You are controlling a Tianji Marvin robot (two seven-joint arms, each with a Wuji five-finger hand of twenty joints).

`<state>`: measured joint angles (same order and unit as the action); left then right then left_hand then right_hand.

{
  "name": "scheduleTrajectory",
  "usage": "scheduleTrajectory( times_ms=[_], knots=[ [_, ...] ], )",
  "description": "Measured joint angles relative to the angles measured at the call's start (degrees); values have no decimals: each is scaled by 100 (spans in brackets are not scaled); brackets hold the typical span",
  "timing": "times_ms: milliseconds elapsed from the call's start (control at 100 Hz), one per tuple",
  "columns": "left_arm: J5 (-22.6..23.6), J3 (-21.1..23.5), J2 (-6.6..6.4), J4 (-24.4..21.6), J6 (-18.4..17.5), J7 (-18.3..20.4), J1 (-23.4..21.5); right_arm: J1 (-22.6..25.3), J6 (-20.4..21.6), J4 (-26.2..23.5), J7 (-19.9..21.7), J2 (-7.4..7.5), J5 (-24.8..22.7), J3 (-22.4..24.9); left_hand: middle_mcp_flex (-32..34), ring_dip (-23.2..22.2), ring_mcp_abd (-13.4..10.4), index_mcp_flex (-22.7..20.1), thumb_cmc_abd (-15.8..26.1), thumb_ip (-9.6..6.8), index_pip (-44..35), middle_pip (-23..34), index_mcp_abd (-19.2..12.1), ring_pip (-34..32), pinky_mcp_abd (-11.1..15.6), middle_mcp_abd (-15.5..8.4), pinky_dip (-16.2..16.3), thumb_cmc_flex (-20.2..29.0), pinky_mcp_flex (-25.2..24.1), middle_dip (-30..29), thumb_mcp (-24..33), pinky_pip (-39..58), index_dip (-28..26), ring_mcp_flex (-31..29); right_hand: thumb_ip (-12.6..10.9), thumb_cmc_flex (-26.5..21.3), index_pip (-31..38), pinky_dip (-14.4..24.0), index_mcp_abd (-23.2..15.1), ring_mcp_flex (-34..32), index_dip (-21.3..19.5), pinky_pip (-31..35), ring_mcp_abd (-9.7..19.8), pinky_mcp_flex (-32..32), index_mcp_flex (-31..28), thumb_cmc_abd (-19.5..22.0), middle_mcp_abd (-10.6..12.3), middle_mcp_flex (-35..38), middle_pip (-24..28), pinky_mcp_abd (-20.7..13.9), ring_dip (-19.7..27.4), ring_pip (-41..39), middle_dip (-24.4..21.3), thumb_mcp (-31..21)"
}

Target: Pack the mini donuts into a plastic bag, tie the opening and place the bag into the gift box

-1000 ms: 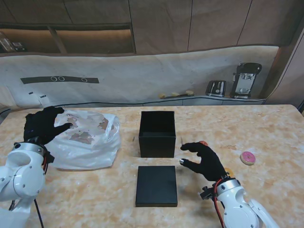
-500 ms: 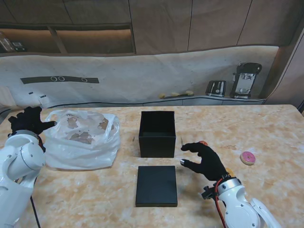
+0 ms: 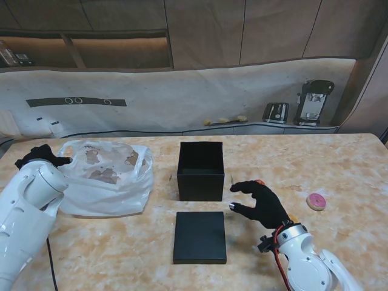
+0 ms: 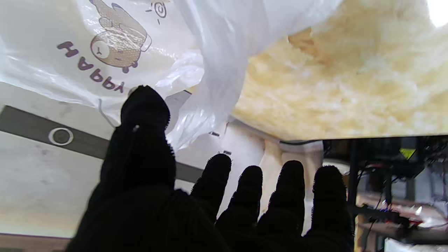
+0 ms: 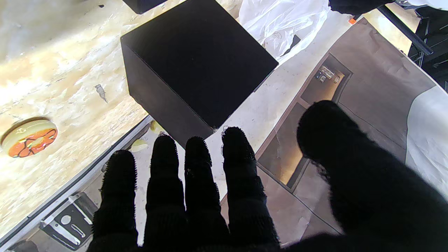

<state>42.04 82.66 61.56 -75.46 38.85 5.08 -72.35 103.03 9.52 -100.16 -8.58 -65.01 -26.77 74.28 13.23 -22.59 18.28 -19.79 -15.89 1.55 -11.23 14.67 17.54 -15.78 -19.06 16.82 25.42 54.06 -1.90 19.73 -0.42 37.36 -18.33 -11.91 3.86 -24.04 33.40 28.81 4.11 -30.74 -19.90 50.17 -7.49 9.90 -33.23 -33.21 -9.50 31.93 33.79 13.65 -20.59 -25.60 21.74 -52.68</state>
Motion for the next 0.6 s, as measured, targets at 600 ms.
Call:
scheduleTrajectory(
  times_ms=[600],
  knots=[
    [-793, -907, 22, 978, 1044, 411, 856, -131, -136, 135, -4, 10, -60, -115, 69, 79, 73, 370, -62, 0, -7, -10, -331, 70, -677, -1, -51, -158, 421, -25, 26, 42, -287, -168, 0, 0, 4, 0, 0, 0, 0, 0, 0, -19, -65, 0, 0, 0, 0, 0, 0, 0, 0, 0]
  ],
)
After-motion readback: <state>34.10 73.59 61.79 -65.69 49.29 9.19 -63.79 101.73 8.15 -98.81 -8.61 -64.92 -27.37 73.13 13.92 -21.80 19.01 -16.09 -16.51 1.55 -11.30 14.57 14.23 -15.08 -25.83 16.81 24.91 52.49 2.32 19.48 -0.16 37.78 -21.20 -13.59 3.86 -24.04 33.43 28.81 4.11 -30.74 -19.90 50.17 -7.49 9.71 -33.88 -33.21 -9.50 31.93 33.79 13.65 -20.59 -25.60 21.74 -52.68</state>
